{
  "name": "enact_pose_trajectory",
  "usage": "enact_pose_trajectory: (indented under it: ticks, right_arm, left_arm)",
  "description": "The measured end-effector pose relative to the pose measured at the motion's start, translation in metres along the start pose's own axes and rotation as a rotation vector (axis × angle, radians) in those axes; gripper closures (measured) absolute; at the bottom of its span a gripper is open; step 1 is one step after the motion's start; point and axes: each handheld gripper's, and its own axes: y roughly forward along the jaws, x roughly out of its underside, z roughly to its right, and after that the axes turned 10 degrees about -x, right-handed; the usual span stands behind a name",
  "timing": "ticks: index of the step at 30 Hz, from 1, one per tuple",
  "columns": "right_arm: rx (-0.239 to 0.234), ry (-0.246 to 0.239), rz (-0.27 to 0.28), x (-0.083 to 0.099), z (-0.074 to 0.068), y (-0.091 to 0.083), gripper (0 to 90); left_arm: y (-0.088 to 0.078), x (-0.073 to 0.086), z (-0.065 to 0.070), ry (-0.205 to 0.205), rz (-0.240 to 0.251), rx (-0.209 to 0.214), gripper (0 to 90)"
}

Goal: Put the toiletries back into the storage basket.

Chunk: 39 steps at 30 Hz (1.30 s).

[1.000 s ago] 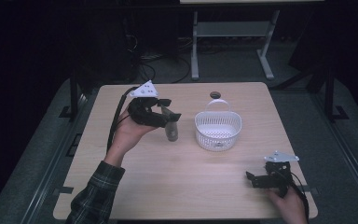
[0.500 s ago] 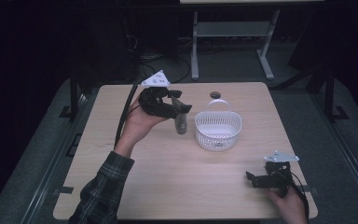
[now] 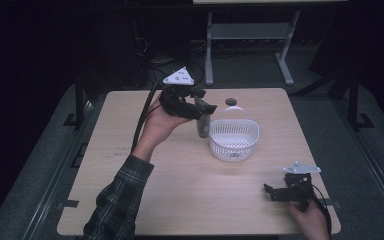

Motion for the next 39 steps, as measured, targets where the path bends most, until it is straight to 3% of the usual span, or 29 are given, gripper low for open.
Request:
enact_pose_trajectory:
  ticks: [9, 18, 27, 39]
  right_arm:
    - [0.0, 0.0, 0.0, 0.0, 0.0, 0.0, 0.0]
    - [-0.001, 0.002, 0.001, 0.0, 0.0, 0.0, 0.0]
    - [0.0, 0.002, 0.0, 0.0, 0.0, 0.0, 0.0]
    - [-0.001, 0.002, 0.001, 0.0, 0.0, 0.0, 0.0]
  left_arm:
    - [0.014, -0.013, 0.003, 0.012, 0.004, 0.01, 32.5]
    - [0.033, -0.014, 0.009, 0.008, 0.003, 0.026, 32.5]
    - [0.052, -0.004, 0.01, 0.002, -0.013, 0.022, 32.5]
    - [0.069, 0.018, 0.011, 0.033, -0.016, 0.016, 32.5]
